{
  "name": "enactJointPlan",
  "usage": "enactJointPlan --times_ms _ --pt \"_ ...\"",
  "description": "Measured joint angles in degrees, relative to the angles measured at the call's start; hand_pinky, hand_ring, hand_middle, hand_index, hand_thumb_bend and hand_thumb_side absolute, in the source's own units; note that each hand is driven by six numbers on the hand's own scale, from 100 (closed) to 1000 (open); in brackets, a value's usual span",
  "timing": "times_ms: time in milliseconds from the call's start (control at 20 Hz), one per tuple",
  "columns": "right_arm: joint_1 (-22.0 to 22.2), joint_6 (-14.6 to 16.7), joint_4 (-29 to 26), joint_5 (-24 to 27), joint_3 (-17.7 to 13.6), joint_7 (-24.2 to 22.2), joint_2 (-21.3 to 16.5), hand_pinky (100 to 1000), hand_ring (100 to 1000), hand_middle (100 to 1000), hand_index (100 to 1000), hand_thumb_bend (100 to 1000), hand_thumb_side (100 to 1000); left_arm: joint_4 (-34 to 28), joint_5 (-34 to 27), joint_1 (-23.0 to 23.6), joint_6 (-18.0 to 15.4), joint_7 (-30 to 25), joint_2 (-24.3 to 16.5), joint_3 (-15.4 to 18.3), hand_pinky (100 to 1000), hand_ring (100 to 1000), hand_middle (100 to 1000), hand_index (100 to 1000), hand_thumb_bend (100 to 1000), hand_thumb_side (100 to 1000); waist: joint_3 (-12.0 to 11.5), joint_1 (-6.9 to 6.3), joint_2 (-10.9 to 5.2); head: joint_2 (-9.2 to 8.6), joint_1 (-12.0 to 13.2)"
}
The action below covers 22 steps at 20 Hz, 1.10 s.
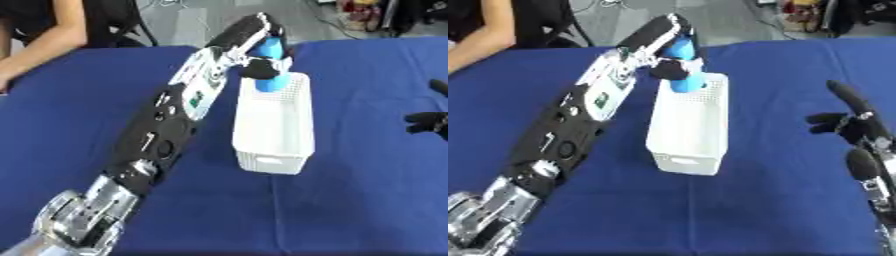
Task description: Pick up objects on the table and place them in the box.
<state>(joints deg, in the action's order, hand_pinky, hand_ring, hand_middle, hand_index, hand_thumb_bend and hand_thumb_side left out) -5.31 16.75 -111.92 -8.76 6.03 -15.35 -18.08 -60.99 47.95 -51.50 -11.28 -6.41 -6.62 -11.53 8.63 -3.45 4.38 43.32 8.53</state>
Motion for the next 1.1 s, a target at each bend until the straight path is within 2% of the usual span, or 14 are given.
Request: enactJointPlan --times_ms 50,100,150,200,250,300,350,400,450,550,800,1100 --pt "-0.10 0.00 0.00 0.03 0.00 -0.01 0.00 674 735 989 1000 534 970 0.38 0.69 -0.03 -0.43 -0.16 0.32 -0.29 100 100 305 369 100 419 0.09 0.00 0.00 -0.01 0.08" --pt "-0.18 0.00 0.00 0.06 0.00 -0.02 0.00 674 735 989 1000 534 970 0.68 1.46 -0.05 -0.97 -0.35 0.64 -0.62 100 168 365 436 100 403 0.10 -0.01 0.00 -0.01 0.08" --pt "-0.19 -0.03 0.00 0.07 0.00 -0.04 0.00 675 735 988 1000 534 971 0.94 2.26 -0.05 -1.54 -0.57 0.89 -0.91 180 283 433 490 100 414 0.11 -0.01 0.00 -0.01 0.08" --pt "-0.19 -0.06 0.00 0.08 0.00 -0.07 0.00 675 736 988 1000 534 971 1.18 3.18 -0.05 -2.21 -0.94 1.04 -1.27 373 447 552 606 382 522 0.11 -0.01 0.00 -0.02 0.08" --pt "-0.19 -0.09 0.00 0.09 0.00 -0.10 0.00 675 736 988 1000 534 971 1.39 4.32 0.01 -3.06 -1.49 1.04 -1.71 547 595 690 733 615 621 0.12 -0.02 0.00 -0.02 0.08" --pt "-0.19 -0.10 0.00 0.09 0.00 -0.11 0.00 675 736 988 1000 534 972 1.68 5.85 0.12 -4.02 -2.37 1.02 -2.18 654 722 792 825 829 692 0.12 -0.03 0.00 -0.02 0.08" --pt "-0.19 -0.11 0.00 0.10 0.00 -0.11 0.00 675 736 988 1000 534 972 2.00 7.66 0.37 -5.12 -3.48 1.02 -2.65 679 751 815 847 906 707 0.11 -0.03 0.00 -0.02 0.08" --pt "-0.19 -0.11 0.00 0.10 -0.01 -0.10 0.00 675 736 988 1000 534 971 2.34 9.60 0.59 -6.19 -4.61 1.01 -2.96 838 908 942 956 1000 740 0.09 -0.03 0.00 -0.02 0.08" --pt "-0.19 -0.12 0.00 0.10 -0.02 -0.10 0.00 675 736 988 1000 534 971 2.68 11.78 0.91 -7.22 -5.76 0.98 -3.14 905 970 994 998 1000 774 0.05 -0.03 0.00 -0.02 0.08" --pt "-0.19 -0.14 0.00 0.10 -0.03 -0.08 0.00 675 736 988 1000 536 970 3.38 16.23 1.60 -8.54 -7.66 0.96 -3.13 937 995 1000 1000 1000 758 -0.20 -0.03 0.00 -0.02 0.07" --pt "-0.19 -0.13 0.00 0.07 -0.04 -0.07 0.00 675 736 988 1000 537 968 4.94 23.90 2.59 -9.43 -9.23 0.89 -2.18 952 1000 1000 1000 1000 745 -0.67 -0.01 0.06 -0.02 0.06" --pt "-0.18 -0.11 0.00 0.04 -0.04 -0.05 0.00 675 736 988 1000 538 968 5.93 26.57 2.86 -9.48 -8.91 0.89 -1.34 952 995 1000 1000 1000 745 -0.97 0.06 0.08 -0.02 0.06"
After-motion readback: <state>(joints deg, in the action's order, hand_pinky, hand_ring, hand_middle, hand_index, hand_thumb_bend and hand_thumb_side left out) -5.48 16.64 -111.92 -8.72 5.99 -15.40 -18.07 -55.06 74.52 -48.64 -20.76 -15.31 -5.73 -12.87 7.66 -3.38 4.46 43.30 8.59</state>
